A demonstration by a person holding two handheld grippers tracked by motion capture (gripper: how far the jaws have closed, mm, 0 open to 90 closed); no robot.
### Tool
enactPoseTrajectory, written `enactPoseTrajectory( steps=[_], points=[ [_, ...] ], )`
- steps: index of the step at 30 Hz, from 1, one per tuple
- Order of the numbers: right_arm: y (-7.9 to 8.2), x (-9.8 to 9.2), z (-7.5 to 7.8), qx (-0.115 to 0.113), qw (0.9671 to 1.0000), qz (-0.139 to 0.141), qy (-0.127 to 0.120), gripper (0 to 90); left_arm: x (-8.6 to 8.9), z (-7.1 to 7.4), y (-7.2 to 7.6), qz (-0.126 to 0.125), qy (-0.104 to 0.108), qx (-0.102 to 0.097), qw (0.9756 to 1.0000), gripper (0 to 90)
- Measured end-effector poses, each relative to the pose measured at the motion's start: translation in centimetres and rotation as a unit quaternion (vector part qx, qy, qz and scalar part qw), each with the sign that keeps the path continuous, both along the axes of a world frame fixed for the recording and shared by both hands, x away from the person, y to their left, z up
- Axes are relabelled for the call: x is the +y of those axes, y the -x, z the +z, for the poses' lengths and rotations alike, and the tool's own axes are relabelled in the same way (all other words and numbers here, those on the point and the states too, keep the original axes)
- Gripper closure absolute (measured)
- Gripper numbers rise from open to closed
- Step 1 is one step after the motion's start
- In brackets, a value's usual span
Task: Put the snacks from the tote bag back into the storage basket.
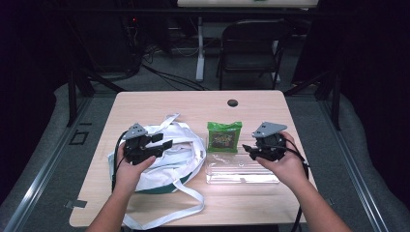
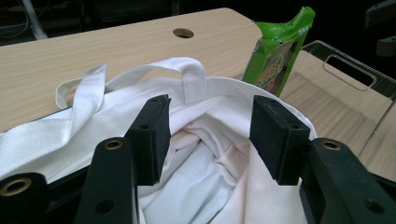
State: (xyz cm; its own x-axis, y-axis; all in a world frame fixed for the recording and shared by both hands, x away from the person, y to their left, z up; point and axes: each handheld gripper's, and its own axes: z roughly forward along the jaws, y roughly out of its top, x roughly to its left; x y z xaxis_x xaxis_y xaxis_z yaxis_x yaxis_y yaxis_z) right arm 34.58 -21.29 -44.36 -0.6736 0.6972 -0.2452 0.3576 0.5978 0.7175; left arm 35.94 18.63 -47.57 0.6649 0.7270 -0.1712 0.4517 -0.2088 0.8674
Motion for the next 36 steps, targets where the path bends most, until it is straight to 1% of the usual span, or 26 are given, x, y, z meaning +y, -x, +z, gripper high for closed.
enactPoseTrajectory(
  steps=[2,3,5,10,12,15,19,21,23,26,31,36],
  points=[
    [0.4,-0.1,-0.5,0.0,1.0,-0.001,-0.007,45.4,0.0,0.0,0.0,0.001,-0.001,0.0,1.0,47.7],
    [0.6,-0.2,-0.7,-0.001,1.0,-0.004,-0.006,45.6,0.0,0.0,0.0,0.0,-0.001,-0.001,1.0,47.7],
    [1.0,-0.2,-1.1,-0.004,0.9998,-0.008,-0.016,46.2,0.0,0.0,0.0,0.001,-0.001,-0.001,1.0,47.7],
    [2.0,-0.5,-1.6,-0.011,0.999,-0.013,-0.04,46.5,0.0,0.0,0.0,0.001,0.0,0.0,1.0,47.7],
    [2.3,-0.5,-1.8,-0.015,0.9988,-0.015,-0.044,46.6,0.0,0.0,0.0,0.002,0.0,-0.001,1.0,47.7],
    [2.8,-0.7,-2.3,-0.012,0.9975,-0.02,-0.066,47.1,0.1,0.0,0.0,0.003,0.002,-0.003,1.0,47.7],
    [3.5,-1.0,-2.8,-0.016,0.995,-0.03,-0.094,47.5,0.2,0.0,0.1,0.004,0.002,-0.003,1.0,47.6],
    [3.7,-1.1,-3.1,-0.017,0.994,-0.03,-0.104,47.5,0.1,0.0,0.1,0.003,0.002,-0.003,1.0,47.7],
    [3.8,-1.3,-3.5,-0.017,0.9936,-0.033,-0.107,47.5,0.1,0.0,0.1,0.003,0.002,-0.003,1.0,47.7],
    [4.0,-1.6,-4.0,-0.019,0.9935,-0.039,-0.105,47.9,0.1,0.0,0.1,0.003,0.001,-0.003,1.0,47.6],
    [4.3,-2.1,-4.8,-0.024,0.9914,-0.05,-0.119,47.8,0.2,0.0,0.1,0.004,0.001,-0.002,1.0,47.4],
    [4.7,-2.4,-5.2,-0.03,0.9915,-0.05,-0.116,47.8,0.2,-0.1,0.1,0.004,0.0,-0.001,1.0,47.3]
  ],
)
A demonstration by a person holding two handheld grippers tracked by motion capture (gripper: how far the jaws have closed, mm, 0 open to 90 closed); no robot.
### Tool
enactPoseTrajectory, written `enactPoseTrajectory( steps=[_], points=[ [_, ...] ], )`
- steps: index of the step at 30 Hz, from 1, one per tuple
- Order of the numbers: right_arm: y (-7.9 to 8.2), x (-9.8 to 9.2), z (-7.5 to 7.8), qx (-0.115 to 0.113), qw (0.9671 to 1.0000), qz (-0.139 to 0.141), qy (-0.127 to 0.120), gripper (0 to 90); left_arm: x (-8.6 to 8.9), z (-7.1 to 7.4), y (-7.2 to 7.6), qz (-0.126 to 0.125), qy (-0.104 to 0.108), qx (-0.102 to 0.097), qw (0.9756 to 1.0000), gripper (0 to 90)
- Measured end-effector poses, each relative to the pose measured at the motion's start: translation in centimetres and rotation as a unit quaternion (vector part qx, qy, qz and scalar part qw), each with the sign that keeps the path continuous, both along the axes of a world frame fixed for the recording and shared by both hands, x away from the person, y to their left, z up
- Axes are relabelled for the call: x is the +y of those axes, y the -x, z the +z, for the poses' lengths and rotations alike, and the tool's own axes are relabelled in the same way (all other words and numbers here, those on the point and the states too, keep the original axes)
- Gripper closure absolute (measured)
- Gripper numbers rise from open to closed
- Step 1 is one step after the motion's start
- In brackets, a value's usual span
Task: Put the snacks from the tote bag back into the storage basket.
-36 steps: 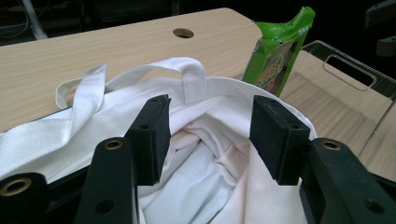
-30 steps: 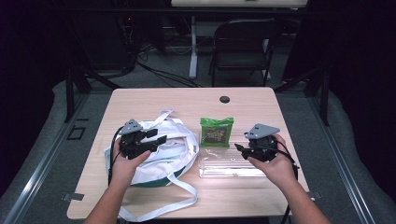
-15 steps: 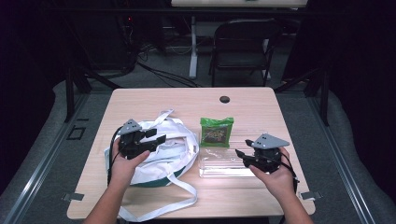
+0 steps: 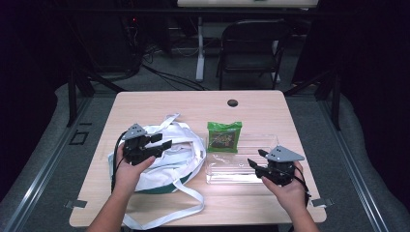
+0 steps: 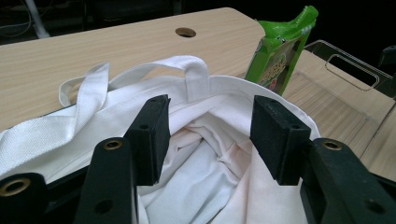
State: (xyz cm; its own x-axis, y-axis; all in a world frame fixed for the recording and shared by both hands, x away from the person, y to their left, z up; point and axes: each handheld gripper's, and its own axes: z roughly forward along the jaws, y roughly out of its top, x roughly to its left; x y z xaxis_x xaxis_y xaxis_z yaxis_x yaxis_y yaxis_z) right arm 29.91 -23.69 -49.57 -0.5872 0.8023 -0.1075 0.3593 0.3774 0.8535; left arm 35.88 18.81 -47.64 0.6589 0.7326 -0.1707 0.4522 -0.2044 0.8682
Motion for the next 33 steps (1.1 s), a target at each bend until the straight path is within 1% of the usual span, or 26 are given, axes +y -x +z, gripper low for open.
enactPoseTrajectory(
  steps=[7,12,14,22,23,29,30,33],
  points=[
    [0.5,-0.5,-0.5,-0.01,0.9999,-0.003,-0.013,47.7,0.2,0.0,0.0,0.001,0.001,0.001,1.0,47.2],
    [0.8,-0.4,-0.9,-0.014,0.9996,-0.002,-0.023,47.7,0.1,-0.1,0.0,0.002,0.002,0.002,1.0,47.1],
    [0.9,-0.3,-1.1,-0.015,0.9997,-0.003,-0.019,47.7,0.1,-0.2,0.0,0.002,0.001,0.003,1.0,47.0],
    [1.1,-0.1,-1.6,-0.022,0.9994,-0.002,-0.026,47.3,0.1,-0.4,0.0,0.003,0.003,0.006,1.0,46.8],
    [1.1,-0.1,-1.7,-0.024,0.9993,-0.003,-0.028,47.3,0.1,-0.4,0.0,0.002,0.0,0.006,1.0,46.8],
    [1.1,0.0,-1.9,-0.021,0.9994,-0.003,-0.028,47.0,0.1,-0.4,-0.1,0.002,-0.001,0.007,1.0,46.7],
    [1.1,0.0,-2.0,-0.021,0.9993,-0.003,-0.031,47.0,0.1,-0.4,-0.1,0.002,0.0,0.007,1.0,46.7],
    [1.1,0.1,-2.0,-0.02,0.9994,-0.001,-0.027,46.9,0.1,-0.4,-0.1,0.003,0.0,0.006,1.0,46.7]
  ],
)
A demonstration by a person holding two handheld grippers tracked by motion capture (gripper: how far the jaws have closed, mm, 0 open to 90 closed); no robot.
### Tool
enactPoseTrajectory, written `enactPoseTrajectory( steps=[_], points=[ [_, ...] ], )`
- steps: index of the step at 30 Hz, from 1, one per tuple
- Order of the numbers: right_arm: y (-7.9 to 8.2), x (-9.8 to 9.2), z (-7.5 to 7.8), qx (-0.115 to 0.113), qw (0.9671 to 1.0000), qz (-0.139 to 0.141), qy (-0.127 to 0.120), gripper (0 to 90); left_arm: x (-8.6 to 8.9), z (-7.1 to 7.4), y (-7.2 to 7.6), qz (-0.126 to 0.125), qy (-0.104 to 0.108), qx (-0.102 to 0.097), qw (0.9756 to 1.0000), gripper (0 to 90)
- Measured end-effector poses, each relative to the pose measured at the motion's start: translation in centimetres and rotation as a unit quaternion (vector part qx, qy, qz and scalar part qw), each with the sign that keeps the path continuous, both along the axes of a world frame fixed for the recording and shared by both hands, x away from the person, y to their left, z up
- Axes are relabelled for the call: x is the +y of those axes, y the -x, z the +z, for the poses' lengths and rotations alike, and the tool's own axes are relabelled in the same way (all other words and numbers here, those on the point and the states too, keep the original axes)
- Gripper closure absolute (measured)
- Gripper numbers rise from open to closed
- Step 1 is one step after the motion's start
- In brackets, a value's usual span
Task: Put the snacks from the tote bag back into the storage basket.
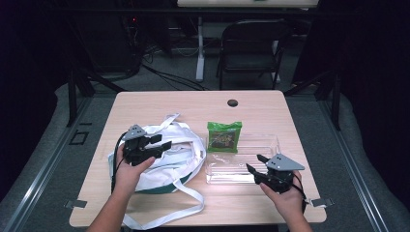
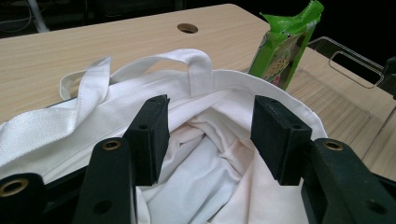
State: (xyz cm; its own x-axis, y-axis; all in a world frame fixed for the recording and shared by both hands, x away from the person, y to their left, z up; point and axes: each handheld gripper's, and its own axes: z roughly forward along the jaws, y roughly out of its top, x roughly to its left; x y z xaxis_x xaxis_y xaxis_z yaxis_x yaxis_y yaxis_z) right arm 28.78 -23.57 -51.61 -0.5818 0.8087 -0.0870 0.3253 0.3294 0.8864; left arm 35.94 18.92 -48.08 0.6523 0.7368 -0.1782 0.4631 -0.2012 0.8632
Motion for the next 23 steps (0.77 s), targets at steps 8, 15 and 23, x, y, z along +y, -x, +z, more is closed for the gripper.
enactPoseTrajectory(
  steps=[8,15,23],
  points=[
    [0.05,0.21,-0.05,-0.001,1.0,0.004,0.001,46.9,0.09,-0.03,-0.04,0.0,-0.004,0.001,1.0,46.7],
    [0.04,0.61,-0.12,-0.003,0.9999,0.01,0.002,46.9,0.08,-0.07,-0.05,0.002,-0.004,0.001,1.0,46.6],
    [-0.07,0.55,-0.04,-0.002,0.9999,0.011,0.001,46.1,0.2,0.13,-0.05,0.005,-0.002,-0.002,1.0,45.9]
  ],
)
